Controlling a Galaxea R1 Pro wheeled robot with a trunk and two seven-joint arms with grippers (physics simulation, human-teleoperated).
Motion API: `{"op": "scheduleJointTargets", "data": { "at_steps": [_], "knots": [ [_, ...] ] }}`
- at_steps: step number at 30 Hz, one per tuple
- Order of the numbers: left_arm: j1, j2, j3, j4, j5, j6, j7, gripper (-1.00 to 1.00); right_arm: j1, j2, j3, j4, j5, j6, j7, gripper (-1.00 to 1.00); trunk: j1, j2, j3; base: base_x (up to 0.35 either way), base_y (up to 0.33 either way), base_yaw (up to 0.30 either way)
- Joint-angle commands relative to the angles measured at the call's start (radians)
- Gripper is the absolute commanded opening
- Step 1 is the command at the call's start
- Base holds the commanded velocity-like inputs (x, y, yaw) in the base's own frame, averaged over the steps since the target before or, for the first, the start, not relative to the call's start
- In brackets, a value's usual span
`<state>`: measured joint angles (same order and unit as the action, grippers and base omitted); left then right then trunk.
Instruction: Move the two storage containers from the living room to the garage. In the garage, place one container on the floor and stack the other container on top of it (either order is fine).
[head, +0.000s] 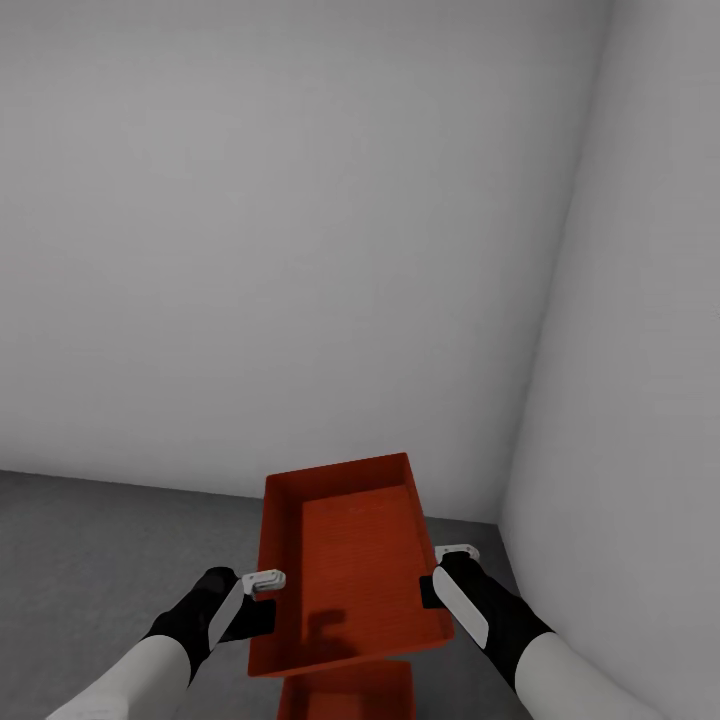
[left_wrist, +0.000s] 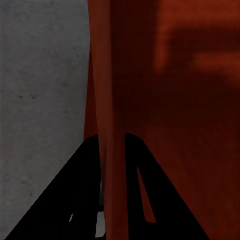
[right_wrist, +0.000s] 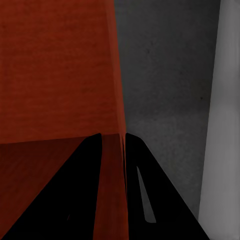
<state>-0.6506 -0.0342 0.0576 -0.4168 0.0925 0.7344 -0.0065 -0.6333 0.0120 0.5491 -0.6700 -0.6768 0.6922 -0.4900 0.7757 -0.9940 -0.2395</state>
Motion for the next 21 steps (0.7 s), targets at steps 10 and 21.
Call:
{"op": "scheduleJointTargets", "data": {
  "at_steps": [10, 21],
  "knots": [
    [-0.001, -0.006, 0.011, -0.002, 0.007, 0.005, 0.003, -1.0, 0.0, 0.0, 0.012, 0.0, -0.018, 0.003, -0.009, -1.0, 0.0, -0.001, -0.001, 0.0, 0.0, 0.0],
    [-0.001, -0.006, 0.011, -0.002, 0.007, 0.005, 0.003, -1.0, 0.0, 0.0, 0.012, 0.0, -0.018, 0.003, -0.009, -1.0, 0.0, -0.001, -0.001, 0.0, 0.0, 0.0]
  ]
}}
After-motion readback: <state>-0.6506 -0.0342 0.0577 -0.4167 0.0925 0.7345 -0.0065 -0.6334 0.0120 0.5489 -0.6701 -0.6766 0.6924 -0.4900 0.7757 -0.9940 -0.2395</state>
